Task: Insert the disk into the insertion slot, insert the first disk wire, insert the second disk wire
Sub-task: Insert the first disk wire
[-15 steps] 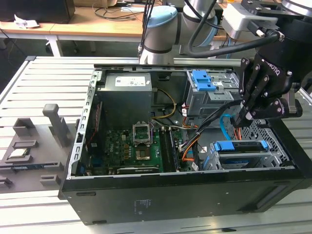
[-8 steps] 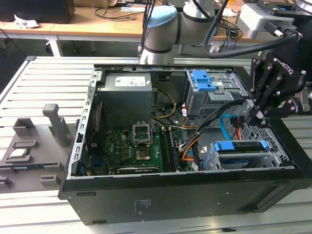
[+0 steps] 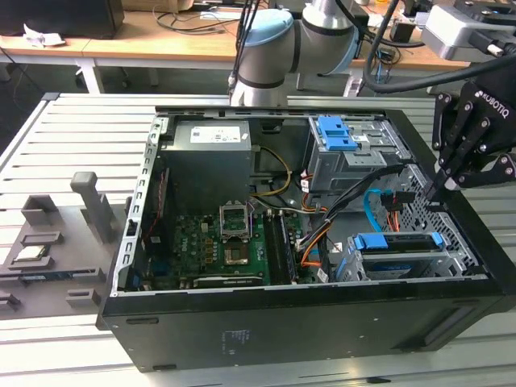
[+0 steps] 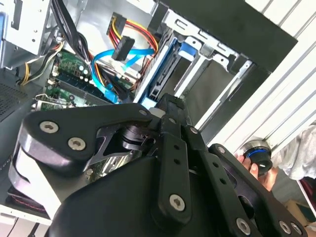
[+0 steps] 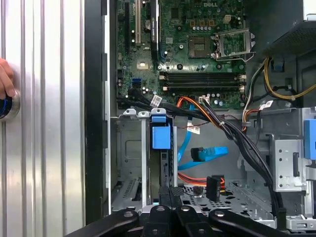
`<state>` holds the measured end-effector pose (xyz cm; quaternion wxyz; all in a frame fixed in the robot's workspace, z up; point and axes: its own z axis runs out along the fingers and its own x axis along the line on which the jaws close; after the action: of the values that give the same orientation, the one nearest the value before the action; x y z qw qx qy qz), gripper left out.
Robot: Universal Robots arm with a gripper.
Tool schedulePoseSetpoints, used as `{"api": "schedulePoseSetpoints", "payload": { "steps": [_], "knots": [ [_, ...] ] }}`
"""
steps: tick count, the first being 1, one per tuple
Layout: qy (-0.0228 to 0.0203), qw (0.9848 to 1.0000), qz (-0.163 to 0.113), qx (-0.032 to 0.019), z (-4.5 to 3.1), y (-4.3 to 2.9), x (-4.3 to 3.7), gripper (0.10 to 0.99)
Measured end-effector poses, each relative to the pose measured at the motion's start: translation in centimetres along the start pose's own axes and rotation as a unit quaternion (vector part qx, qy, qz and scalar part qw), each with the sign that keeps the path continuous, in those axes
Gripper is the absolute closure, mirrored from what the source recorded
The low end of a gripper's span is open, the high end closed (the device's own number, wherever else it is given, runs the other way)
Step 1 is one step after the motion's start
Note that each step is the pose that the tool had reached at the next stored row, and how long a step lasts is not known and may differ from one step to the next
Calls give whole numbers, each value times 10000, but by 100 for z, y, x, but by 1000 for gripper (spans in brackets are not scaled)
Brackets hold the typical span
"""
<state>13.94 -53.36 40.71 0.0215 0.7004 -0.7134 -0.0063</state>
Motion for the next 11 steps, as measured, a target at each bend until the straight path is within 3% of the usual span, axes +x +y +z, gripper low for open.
{"api": "schedulePoseSetpoints", "payload": {
  "steps": [2, 11],
  "knots": [
    [39, 10000, 2, 1, 18, -38, -47, 980],
    [117, 9999, 5, 2, 45, -128, -130, 980]
  ]
}}
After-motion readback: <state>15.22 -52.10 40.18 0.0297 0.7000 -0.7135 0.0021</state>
